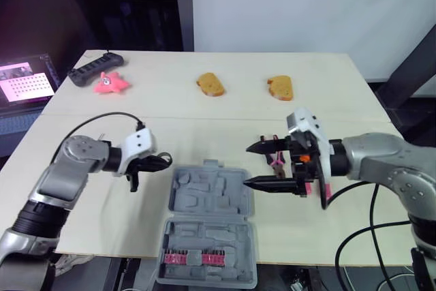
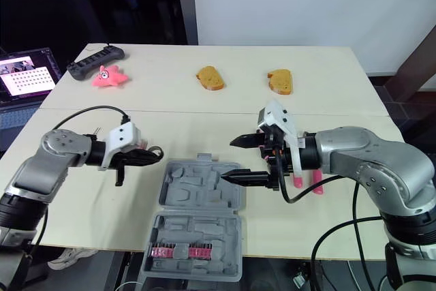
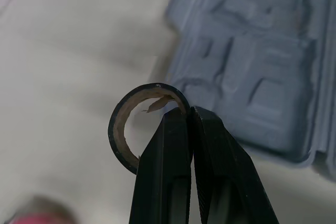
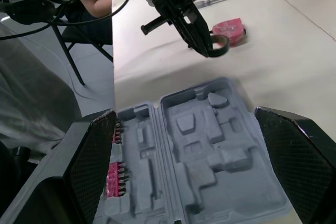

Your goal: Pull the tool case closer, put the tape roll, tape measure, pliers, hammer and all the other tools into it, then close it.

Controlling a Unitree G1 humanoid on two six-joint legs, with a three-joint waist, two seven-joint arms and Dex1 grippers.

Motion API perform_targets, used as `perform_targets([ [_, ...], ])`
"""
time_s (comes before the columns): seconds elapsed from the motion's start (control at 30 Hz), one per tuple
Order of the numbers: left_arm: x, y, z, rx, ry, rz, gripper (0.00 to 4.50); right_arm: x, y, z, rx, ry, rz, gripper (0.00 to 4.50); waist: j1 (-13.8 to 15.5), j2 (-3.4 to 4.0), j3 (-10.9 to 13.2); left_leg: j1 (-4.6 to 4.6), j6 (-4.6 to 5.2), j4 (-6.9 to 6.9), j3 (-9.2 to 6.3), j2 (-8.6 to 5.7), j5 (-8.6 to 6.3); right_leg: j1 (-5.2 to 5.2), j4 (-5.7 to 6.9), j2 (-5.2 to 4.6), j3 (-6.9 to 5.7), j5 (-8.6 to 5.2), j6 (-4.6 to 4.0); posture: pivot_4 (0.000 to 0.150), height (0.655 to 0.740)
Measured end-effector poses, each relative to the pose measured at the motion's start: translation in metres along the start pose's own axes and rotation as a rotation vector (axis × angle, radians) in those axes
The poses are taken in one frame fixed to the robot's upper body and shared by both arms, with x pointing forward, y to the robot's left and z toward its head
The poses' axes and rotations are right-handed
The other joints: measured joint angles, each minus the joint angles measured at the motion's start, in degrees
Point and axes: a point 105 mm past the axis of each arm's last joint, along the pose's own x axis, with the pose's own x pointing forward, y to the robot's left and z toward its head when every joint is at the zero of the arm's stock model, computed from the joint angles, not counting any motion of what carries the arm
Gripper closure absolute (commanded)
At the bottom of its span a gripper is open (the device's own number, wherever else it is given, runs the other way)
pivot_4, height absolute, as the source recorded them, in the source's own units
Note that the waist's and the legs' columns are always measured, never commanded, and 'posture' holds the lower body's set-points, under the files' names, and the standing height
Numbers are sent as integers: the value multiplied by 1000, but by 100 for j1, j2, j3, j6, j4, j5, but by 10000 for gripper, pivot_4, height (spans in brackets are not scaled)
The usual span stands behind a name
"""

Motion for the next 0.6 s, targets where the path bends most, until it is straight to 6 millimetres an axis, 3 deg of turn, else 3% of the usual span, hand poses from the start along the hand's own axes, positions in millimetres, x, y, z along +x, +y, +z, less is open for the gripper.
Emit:
perform_targets([
  [0.37, 39, -15, -5, 84, 16, -129, 43750, 10, -8, 0, 24, -46, -68, 0, -25, 0, 0, -2, 1, -1, 0, 0, 0, -1, -3, 1, 1, 0, 0, 1500, 7400],
  [0.6, 42, -16, -14, 91, 42, -125, 43750, 9, -12, -1, 35, -46, -92, 0, -26, 0, 0, -1, 1, 0, 0, 0, 0, -1, -3, 1, 1, 0, 0, 1500, 7400],
])
